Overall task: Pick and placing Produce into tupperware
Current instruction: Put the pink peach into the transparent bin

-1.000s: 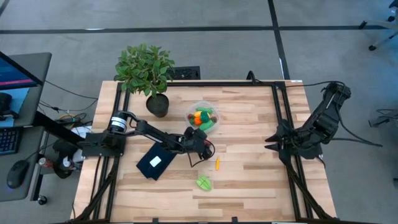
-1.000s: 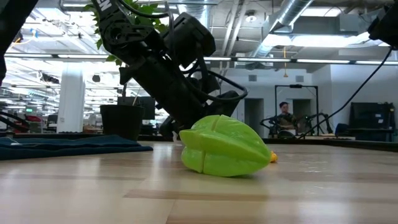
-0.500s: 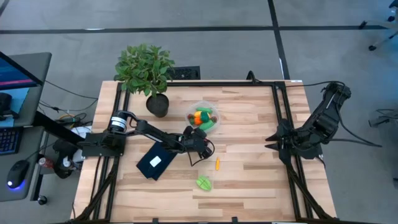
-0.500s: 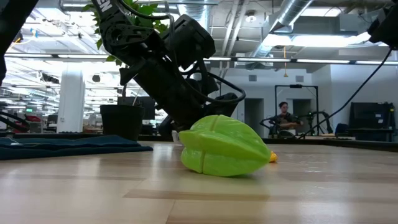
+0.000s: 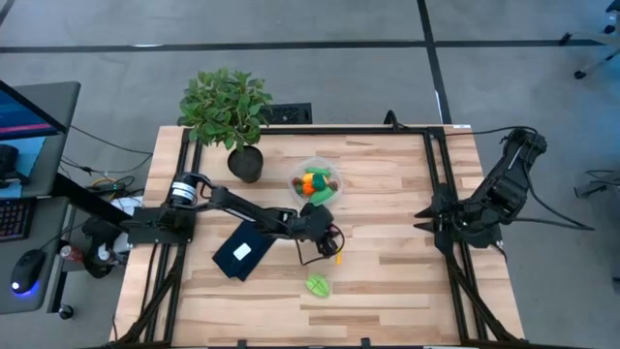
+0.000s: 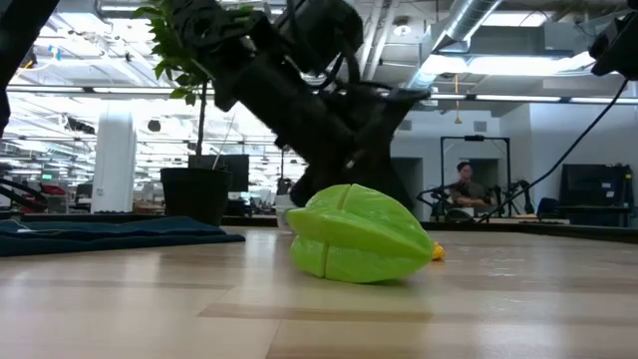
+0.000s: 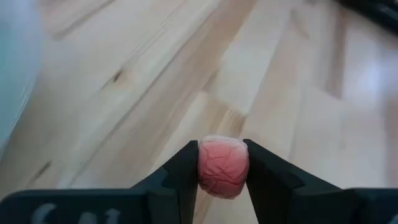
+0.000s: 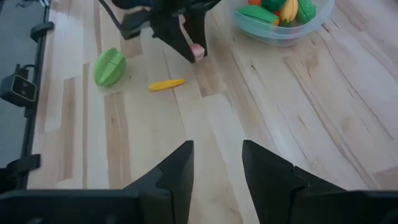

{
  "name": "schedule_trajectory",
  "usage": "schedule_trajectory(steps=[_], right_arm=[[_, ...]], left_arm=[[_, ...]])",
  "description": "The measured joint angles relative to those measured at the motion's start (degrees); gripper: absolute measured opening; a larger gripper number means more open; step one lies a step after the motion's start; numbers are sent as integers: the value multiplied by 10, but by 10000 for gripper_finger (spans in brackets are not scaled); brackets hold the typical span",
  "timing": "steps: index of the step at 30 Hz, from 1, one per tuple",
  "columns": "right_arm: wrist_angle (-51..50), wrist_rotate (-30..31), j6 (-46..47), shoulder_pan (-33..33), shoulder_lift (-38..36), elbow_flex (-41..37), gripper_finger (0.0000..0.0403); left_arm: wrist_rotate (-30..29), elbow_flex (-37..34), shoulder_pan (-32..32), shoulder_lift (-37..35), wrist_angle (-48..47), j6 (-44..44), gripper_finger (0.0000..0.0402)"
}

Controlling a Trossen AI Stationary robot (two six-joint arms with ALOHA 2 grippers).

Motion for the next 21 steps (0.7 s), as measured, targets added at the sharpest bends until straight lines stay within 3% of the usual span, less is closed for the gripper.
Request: schedule_trajectory(steps=[9, 21], right_arm=[[-11, 0, -10, 0, 0, 0, 129], [-8, 2, -14, 0, 0, 0, 129]], left_arm=[[19, 68, 6, -14, -9, 67, 108], [2, 190, 58, -18, -228, 184, 109]])
